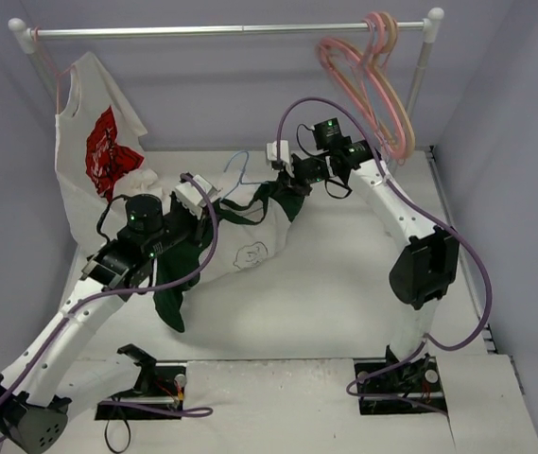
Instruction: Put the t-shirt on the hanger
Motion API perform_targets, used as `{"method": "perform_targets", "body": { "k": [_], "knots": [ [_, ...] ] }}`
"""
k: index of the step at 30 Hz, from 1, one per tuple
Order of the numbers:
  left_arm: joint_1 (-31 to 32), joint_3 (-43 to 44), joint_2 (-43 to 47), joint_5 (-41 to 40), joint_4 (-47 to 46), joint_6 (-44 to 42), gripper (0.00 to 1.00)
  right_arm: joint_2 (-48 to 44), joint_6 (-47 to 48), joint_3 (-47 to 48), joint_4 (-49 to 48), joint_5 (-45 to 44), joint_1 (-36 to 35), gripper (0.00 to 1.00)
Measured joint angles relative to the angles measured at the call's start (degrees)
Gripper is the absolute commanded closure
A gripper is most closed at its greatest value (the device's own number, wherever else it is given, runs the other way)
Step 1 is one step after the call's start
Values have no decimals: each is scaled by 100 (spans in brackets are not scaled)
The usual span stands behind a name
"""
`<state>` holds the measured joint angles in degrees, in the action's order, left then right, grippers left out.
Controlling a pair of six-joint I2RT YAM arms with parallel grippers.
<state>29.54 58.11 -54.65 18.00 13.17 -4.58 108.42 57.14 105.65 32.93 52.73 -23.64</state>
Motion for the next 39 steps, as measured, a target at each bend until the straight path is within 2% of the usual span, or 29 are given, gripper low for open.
{"method": "perform_targets", "body": {
  "k": [5,6,8,9,12,15,16,19,25,31,35,39],
  "knots": [
    [-26,125,13,-258,155,-192,100,-81,107,-13,44,120,9,100],
    [-11,140,13,-328,160,-227,97,-133,66,-17,35,181,52,100],
    [-15,168,13,-525,155,-273,88,-295,-50,-22,20,319,136,100],
    [-63,179,13,-632,149,-291,78,-389,-109,-22,11,378,168,100],
    [-323,232,15,-1016,142,-315,72,-743,-295,-20,-28,483,291,100],
    [-874,323,13,-1397,155,-260,60,-1040,-505,37,-66,516,472,100],
    [-1047,365,13,-1534,155,-234,49,-1113,-573,63,-92,514,507,100],
    [-1370,483,17,-2009,151,-122,32,-1270,-745,79,-125,470,575,100],
    [-1416,1034,-9,-2785,391,247,28,-1462,-1534,-103,-776,402,562,100],
    [-1416,2437,-249,-3204,1001,752,28,-1814,-2968,-479,-2656,291,516,100],
    [-1416,2809,-245,-3340,1412,1071,28,-1941,-4035,-417,-4046,-225,446,100],
    [-1416,2981,-273,-3445,1869,1303,28,-1985,-4863,-199,-4962,-833,376,100]
  ]
}}
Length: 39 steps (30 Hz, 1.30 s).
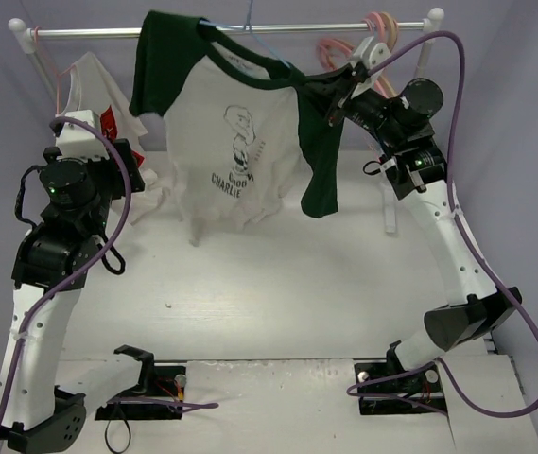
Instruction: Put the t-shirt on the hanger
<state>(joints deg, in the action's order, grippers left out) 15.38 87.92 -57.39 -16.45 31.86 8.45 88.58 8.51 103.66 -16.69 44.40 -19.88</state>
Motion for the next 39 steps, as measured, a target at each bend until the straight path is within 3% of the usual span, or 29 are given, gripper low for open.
{"method": "perform_targets", "body": {
  "k": [6,17,26,39],
  "knots": [
    [0,197,-42,-105,544,208,28,-33,-238,531,570,-551,-170,100],
    [0,337,-205,-33,1329,660,28,243,-774,518,1816,-903,-629,100],
    [0,413,-332,138,1908,940,28,837,-1117,468,1211,-2511,-1244,100],
    [0,457,-461,131,2601,1123,28,2697,-1438,1794,560,-4330,-1729,100]
  ]
}}
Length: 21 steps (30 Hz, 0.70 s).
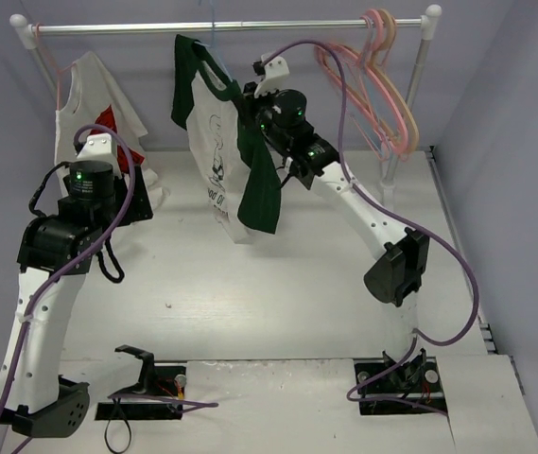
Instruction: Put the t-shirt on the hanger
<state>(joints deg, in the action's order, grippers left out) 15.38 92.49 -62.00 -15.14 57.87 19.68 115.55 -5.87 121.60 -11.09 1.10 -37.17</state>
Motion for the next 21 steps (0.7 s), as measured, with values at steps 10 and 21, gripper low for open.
{"method": "perform_targets", "body": {
  "k": [10,21],
  "knots": [
    [0,-52,33,-11,90,13,28,223,-118,-339,-555,-699,-621,100],
    [0,-144,28,61,208,31,28,247,-116,-649,-968,-876,-973,25]
  ]
}}
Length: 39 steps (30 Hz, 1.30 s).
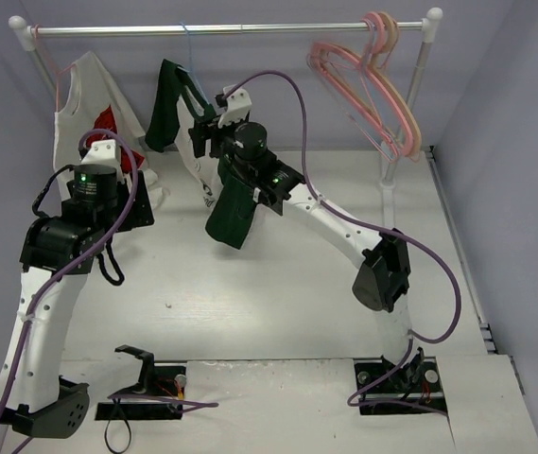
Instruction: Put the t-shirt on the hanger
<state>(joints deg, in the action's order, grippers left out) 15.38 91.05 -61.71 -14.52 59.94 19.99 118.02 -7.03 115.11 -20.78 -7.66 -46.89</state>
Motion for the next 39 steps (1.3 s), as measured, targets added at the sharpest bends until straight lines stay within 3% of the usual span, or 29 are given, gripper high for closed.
{"method": "perform_targets", "body": {
  "k": [4,8,16,23,29,39],
  "knots": [
    [0,0,11,7,33,-2,27,-142,216,-101,37,42,-55,12],
    [0,0,46,24,74,-2,27,-890,463,-767,175,81,-87,0],
    [2,-114,337,81,160,-37,27,-3622,1075,-2428,944,-280,-28,0],
    [109,-385,610,188,223,-48,27,-5589,839,-3766,2223,-990,68,0],
    [118,-813,927,315,188,-111,27,-6402,546,-4280,3237,-1108,72,0],
    [118,-1119,1340,299,133,-133,27,-7012,531,-4301,3932,-1250,72,0]
  ]
}}
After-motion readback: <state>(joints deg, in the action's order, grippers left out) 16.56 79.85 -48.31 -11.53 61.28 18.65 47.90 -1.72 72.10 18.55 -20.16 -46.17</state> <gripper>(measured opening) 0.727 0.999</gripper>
